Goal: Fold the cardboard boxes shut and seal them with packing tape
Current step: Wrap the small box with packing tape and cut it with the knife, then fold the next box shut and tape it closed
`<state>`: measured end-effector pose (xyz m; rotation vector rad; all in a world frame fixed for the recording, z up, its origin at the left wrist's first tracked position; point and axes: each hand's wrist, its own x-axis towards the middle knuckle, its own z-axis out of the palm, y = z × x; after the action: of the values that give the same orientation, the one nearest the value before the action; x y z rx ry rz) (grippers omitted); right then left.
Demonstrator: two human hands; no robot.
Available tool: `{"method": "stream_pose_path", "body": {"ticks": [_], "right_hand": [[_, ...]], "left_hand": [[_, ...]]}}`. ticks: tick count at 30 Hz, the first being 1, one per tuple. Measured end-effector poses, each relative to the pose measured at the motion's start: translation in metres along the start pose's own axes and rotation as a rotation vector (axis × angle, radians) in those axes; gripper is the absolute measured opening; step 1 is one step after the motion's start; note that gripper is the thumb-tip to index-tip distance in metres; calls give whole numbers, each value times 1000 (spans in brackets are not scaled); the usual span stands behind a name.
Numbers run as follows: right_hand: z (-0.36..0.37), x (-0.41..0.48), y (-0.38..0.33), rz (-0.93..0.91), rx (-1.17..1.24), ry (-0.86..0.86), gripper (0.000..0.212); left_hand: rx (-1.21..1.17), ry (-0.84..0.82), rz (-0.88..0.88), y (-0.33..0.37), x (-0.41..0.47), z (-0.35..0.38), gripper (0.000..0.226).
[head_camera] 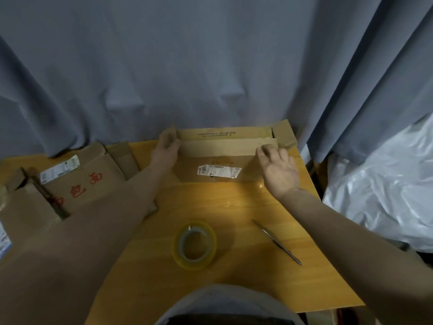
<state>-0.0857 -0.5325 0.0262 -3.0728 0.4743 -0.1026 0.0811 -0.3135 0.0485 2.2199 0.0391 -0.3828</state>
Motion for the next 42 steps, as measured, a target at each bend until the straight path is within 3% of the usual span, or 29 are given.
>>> {"method": "stream_pose_path", "body": {"ticks": [4,12,16,19,23,25,30,36,39,42], "right_hand": [[6,12,1,4,185,-149,91],[4,58,24,163,340,-207,95],[0,68,38,226,380,-296,102],[-5,67,37,241,387,-263,102],[-5,51,11,92,341,-68,86],[1,40,-9,-43,332,-64,75],[18,20,-69,-255,339,-278,59],[27,17,-136,-297,390,-525,50],[27,16,-171,-308,416,-584,47],[27,16,-212,-376,412,-619,47]], "left_hand": [[146,-1,35,5,15,3,52],[346,-18,175,33,38,54,53],[286,-161,210,43,40,78,62],[193,-192,217,42,37,79,66],[155,-127,77,21,24,62,70],[214,-120,6,1,18,47,70],[274,-42,-144,-59,-7,1,26],[327,91,-253,-127,-40,-50,47],[381,158,-321,-154,-58,-74,60],[382,243,-352,-182,-71,-97,59]]}}
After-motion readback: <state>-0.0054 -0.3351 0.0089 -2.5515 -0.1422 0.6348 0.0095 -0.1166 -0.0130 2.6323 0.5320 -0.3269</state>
